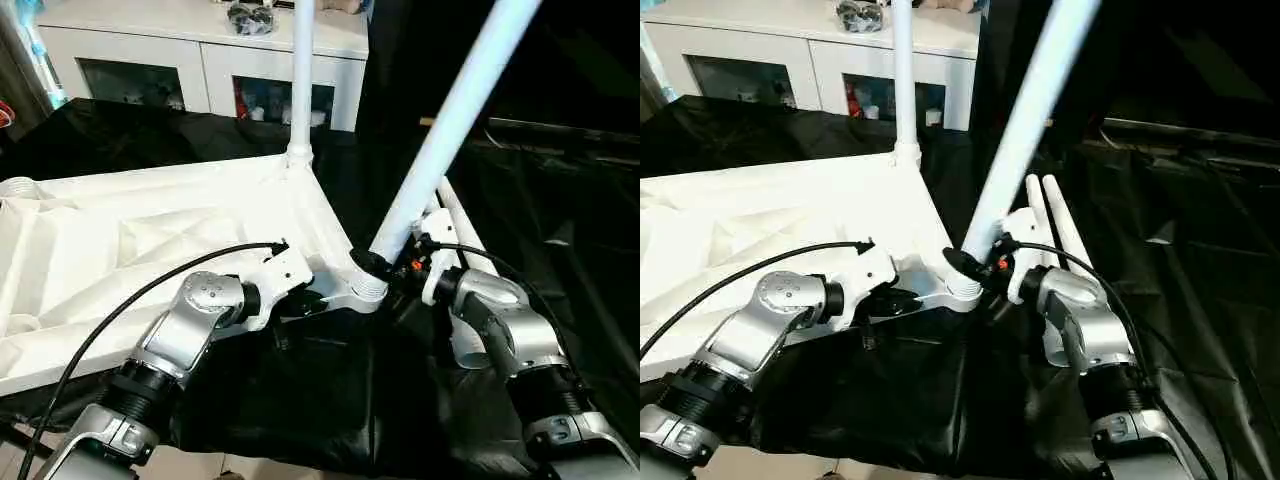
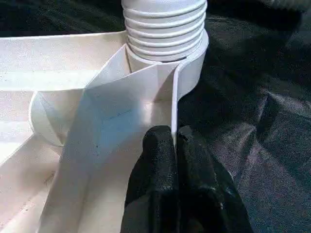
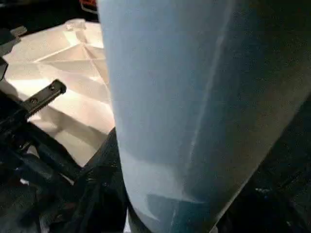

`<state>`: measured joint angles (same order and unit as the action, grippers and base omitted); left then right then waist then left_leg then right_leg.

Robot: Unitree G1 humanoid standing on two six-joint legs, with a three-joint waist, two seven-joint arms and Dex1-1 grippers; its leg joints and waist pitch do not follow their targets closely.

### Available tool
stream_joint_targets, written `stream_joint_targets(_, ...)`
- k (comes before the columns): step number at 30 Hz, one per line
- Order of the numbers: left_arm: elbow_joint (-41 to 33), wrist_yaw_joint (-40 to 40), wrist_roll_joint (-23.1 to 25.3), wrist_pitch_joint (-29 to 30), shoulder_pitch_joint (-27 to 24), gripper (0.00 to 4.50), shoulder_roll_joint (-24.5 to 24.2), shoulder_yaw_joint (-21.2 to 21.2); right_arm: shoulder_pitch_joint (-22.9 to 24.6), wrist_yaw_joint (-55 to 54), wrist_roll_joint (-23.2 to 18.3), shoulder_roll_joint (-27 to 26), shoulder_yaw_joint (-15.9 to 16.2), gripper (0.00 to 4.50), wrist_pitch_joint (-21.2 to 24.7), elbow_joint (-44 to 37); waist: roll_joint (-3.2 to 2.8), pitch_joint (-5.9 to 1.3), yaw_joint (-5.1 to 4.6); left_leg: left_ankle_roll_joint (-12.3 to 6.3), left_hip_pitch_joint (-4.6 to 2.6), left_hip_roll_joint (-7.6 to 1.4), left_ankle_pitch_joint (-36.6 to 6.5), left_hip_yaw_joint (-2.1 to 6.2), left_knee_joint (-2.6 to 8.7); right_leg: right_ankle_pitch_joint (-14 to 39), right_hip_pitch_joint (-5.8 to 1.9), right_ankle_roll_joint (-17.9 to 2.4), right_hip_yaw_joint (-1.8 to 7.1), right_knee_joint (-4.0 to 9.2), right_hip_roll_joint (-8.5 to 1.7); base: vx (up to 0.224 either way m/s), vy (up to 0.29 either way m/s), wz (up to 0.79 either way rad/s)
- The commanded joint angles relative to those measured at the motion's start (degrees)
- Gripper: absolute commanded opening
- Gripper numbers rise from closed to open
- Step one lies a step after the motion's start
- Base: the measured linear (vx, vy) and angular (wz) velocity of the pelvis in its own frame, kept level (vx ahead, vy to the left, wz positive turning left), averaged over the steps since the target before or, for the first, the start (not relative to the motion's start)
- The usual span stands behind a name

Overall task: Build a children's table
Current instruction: Insert table leg to table base

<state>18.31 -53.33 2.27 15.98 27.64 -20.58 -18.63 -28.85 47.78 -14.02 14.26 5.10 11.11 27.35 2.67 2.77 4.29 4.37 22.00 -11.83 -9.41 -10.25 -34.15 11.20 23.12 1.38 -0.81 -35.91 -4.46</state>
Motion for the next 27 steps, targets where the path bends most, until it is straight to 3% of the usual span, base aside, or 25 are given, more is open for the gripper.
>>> stream_joint_targets(1, 0.29, 2.19, -0.72, -0.31, -0.99, 0.0, 0.02, 1.63, 2.0, 3.05, 2.4, 1.08, 3.21, 1.89, 2.29, 3.88, 0.78, -3.29, -0.04, -0.31, -0.96, -0.97, -14.73, -0.09, 4.45, 15.19, -1.59, -9.86, 1.15, 4.77, -2.52, 0.0, 0.0, 0.0)
stream_joint_targets(9, -2.17, -1.56, -1.62, -1.81, -1.68, 0.0, -1.22, 0.67, -0.36, 9.61, 2.26, 1.22, 5.07, 1.89, -0.58, 8.67, 0.46, -3.44, -0.19, -0.4, -0.97, -0.99, -14.82, -0.04, 4.48, 12.73, -1.75, -11.08, 1.11, 4.58, -2.44, 0.0, 0.0, 0.0)
stream_joint_targets(13, -3.6, -4.89, -1.86, -3.29, -1.63, 0.0, -2.76, -0.42, -0.67, 14.36, 2.53, 1.96, 6.02, 1.89, -1.34, 9.7, 0.79, -3.49, -0.19, -0.95, -0.97, -1.02, -14.62, -0.07, 4.45, 11.41, -1.85, -11.53, 1.09, 4.49, -2.4, 0.0, 0.0, 0.0)
stream_joint_targets(21, -7.01, -13.6, -4.42, -3.95, -0.71, 0.0, -6.89, -0.79, -0.24, 24.29, 3.06, 4.58, 8.6, 1.89, -3.25, 10.71, 0.46, -3.51, -0.28, 0.52, -1.34, -1.19, -18.76, 0.22, 4.92, 12.38, -1.57, -12.19, 1.04, 4.52, -2.29, 0.0, 0.0, 0.0)
stream_joint_targets(27, -4.87, -10.63, -3.29, -2.58, 1.4, 0.0, -6.23, 0.68, -1.27, 23.54, 3.59, 4.2, 7.76, 1.89, -3.87, 12.07, 0.61, -3.57, -0.29, 0.45, -1.33, -1.19, -17.77, 0.17, 4.86, 10.96, -1.66, -12.94, 1.04, 4.37, -2.32, 0.0, 0.0, 0.0)
